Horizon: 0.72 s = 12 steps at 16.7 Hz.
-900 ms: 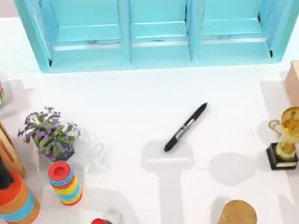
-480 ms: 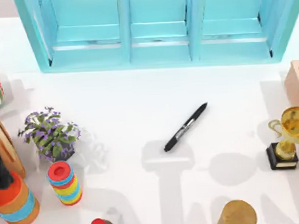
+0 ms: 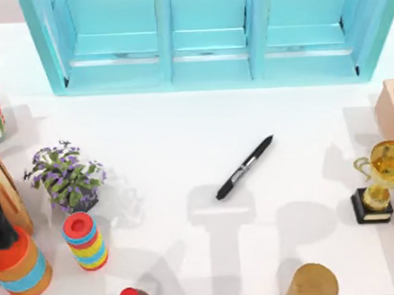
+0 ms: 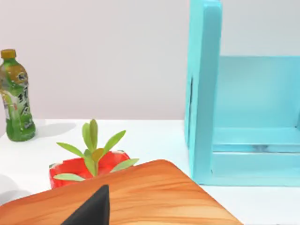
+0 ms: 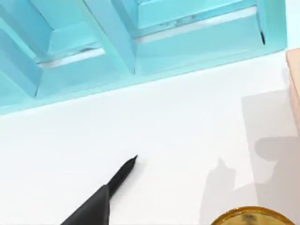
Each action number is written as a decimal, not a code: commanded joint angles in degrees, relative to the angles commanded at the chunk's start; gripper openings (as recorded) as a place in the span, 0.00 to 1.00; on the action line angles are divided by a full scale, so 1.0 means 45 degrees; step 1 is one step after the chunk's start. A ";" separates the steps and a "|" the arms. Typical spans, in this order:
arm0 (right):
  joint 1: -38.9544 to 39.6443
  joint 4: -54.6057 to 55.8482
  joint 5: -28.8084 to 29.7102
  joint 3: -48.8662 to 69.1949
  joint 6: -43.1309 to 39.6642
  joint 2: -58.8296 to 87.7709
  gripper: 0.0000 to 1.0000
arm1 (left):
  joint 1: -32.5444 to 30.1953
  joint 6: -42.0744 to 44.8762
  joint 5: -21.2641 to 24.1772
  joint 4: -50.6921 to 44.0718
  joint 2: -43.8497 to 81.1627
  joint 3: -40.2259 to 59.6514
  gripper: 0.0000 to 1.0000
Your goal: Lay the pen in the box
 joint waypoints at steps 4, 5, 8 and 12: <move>0.1353 -0.2797 0.0099 0.4085 0.2686 0.5195 1.00 | 0.0000 0.0000 0.0000 0.0000 0.0000 0.0000 1.00; 0.1669 -0.3487 0.0095 0.5118 0.3366 0.6486 1.00 | 0.0000 0.0000 0.0000 0.0000 0.0000 0.0000 1.00; 0.2506 -0.5424 0.0009 0.8148 0.5375 1.0164 1.00 | 0.0000 0.0000 0.0000 0.0000 0.0000 0.0000 1.00; 0.3257 -0.7524 -0.0217 1.1726 0.7841 1.4312 1.00 | 0.0000 0.0000 0.0000 0.0000 0.0000 0.0000 1.00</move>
